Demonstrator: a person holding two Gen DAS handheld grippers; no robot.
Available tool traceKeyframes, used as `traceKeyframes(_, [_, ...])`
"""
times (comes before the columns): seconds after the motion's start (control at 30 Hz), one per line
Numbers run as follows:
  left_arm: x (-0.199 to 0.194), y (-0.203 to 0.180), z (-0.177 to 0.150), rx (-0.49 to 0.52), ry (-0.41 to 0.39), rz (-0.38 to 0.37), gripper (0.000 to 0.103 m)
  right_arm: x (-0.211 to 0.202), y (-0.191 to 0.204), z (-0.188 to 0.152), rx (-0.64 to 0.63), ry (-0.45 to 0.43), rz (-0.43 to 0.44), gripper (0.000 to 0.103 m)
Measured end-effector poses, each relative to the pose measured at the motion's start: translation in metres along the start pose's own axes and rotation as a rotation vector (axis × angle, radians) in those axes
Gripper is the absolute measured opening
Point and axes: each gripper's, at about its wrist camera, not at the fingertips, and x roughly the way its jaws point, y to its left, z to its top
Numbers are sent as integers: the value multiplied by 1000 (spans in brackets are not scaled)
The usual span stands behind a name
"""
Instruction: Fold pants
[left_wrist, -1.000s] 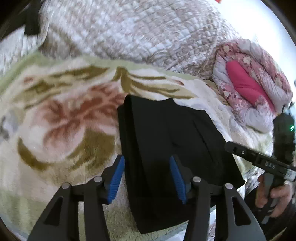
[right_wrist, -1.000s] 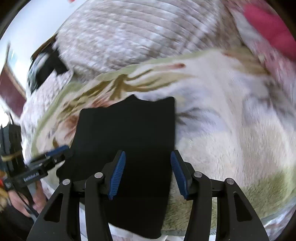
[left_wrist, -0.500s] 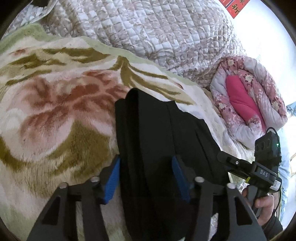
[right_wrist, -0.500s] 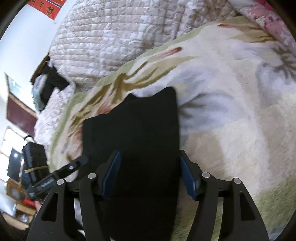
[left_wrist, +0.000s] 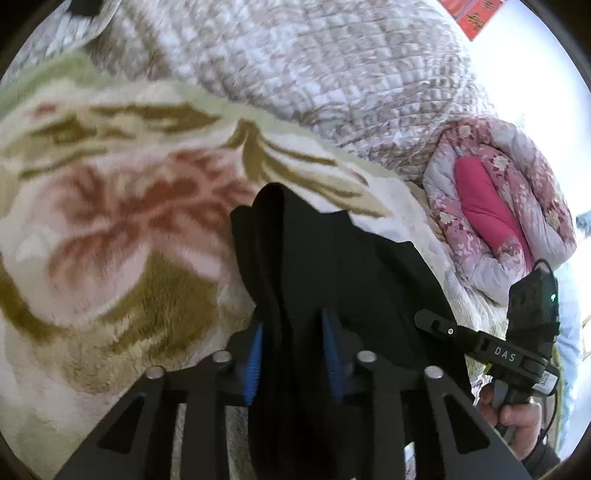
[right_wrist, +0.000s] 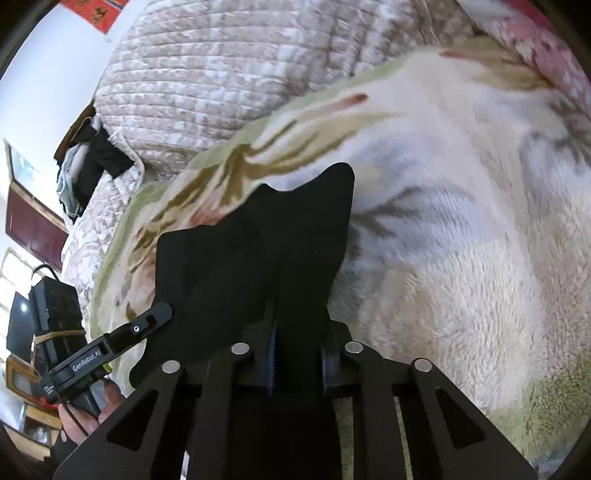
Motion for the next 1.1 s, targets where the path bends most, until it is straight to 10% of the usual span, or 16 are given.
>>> traceKeyframes(0.63, [8,18,120,143,-89,102,24,64,59,106,-156,-31,82,16])
traceKeyframes(0.8, [48,55,117,72,19,260,36,103,26,104,-110,34,-70,21])
traceKeyframes(1.1, [8,44,109,107,-98,335,36,65,55,92,-284,-95,-126,32])
